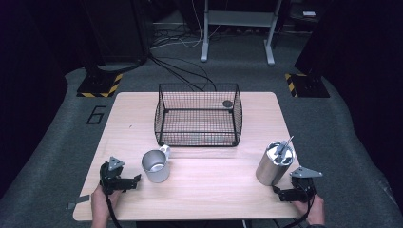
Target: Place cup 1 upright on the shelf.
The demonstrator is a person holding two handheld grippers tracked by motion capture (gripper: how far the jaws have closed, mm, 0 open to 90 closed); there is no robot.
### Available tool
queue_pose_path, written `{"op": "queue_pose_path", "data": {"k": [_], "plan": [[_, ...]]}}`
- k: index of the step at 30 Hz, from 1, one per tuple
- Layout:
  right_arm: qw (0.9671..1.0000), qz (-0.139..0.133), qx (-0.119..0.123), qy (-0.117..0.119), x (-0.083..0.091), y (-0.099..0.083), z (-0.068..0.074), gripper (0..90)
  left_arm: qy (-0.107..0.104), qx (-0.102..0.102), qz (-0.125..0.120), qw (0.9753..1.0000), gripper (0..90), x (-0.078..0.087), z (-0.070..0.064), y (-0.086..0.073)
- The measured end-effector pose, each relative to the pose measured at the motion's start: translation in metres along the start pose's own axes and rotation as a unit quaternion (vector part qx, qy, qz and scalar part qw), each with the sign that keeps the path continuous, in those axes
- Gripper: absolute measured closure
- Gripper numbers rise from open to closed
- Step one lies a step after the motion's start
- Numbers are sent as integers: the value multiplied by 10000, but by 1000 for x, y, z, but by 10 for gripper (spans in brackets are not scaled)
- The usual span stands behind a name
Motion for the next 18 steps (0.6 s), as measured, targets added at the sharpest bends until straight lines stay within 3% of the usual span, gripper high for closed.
{"op": "queue_pose_path", "data": {"k": [1, 2, 7, 11, 18], "plan": [[10000, -20, -87, -8, 0, 0, 1, 0, 0, 0, 0, 10000, 0, 0, 0, 0], [10000, -34, 20, -19, 0, 0, -1, 0, 8, 11, -42, 10000, 0, -1, 0, 0], [10000, -7, -1, -51, 0, 0, 0, 0, -1, 10, -54, 10000, 0, -2, -1, 1], [9999, 32, -156, 4, 1, 0, 1, 0, 7, 25, -45, 10000, 0, -1, -1, 0], [9997, 47, -207, -143, 2, -1, 1, 0, 21, 37, -44, 10000, 0, -1, -2, 0]]}}
Point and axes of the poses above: each handheld gripper's, and its own axes: x roughly backward along the jaws, y roughly out of its top, z roughly to its left, the point moved 2 cm from there along -x, roughly forward along the jaws, and after that the axes turned 10 degrees about y, right-handed, at the moved point
